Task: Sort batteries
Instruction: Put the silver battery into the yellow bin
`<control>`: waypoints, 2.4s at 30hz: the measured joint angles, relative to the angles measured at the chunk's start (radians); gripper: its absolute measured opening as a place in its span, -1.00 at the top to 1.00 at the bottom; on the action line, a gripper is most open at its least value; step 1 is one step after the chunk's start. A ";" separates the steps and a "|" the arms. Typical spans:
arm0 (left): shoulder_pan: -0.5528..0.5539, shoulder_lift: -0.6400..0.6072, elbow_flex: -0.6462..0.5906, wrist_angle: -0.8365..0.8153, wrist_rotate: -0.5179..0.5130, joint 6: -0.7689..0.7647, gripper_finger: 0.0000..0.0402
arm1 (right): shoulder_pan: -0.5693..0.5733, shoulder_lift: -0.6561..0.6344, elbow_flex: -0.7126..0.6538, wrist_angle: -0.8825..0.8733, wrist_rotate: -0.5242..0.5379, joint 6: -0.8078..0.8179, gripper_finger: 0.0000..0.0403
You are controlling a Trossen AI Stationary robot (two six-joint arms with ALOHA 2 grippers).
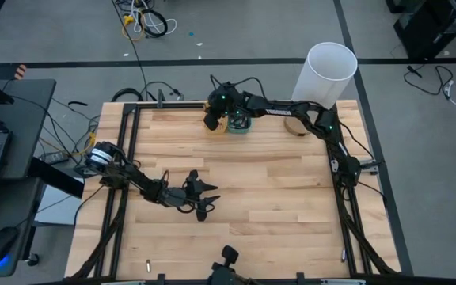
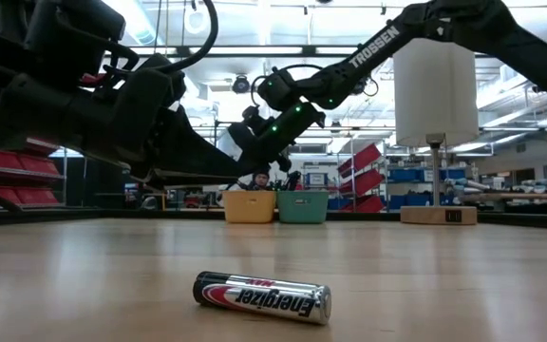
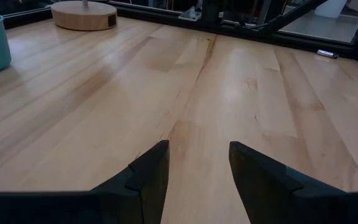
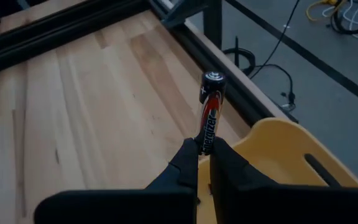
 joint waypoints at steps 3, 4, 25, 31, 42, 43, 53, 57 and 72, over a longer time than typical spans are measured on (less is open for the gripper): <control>0.000 0.000 0.000 0.000 0.000 0.000 0.09 | -0.006 -0.001 0.000 -0.007 -0.005 0.002 0.92; 0.000 0.000 0.000 0.000 0.000 0.000 0.09 | -0.006 -0.001 0.000 -0.010 -0.007 0.002 0.92; -0.011 0.000 0.000 0.005 0.000 -0.007 0.09 | -0.028 -0.059 0.000 -0.288 -0.032 0.003 0.25; -0.029 0.000 0.000 0.014 0.001 -0.007 0.09 | 0.040 -0.221 -0.011 -0.481 0.016 -0.113 0.28; -0.053 -0.001 0.044 -0.047 0.200 0.009 0.09 | 0.241 -0.635 -0.342 -0.651 0.124 -0.002 0.30; -0.056 -0.001 0.065 -0.084 0.230 0.022 0.09 | 0.270 -0.665 -0.385 -0.665 0.138 0.025 0.30; -0.109 -0.001 0.328 -0.463 0.280 0.135 0.09 | 0.605 -0.854 -0.750 -0.725 0.161 0.284 0.30; -0.122 -0.002 0.375 -0.465 0.280 0.137 0.09 | 0.758 -0.859 -0.840 -0.724 0.160 0.455 0.32; -0.204 0.100 0.436 -0.386 0.269 0.052 0.09 | 1.213 -0.833 -0.895 -0.694 0.097 1.099 0.37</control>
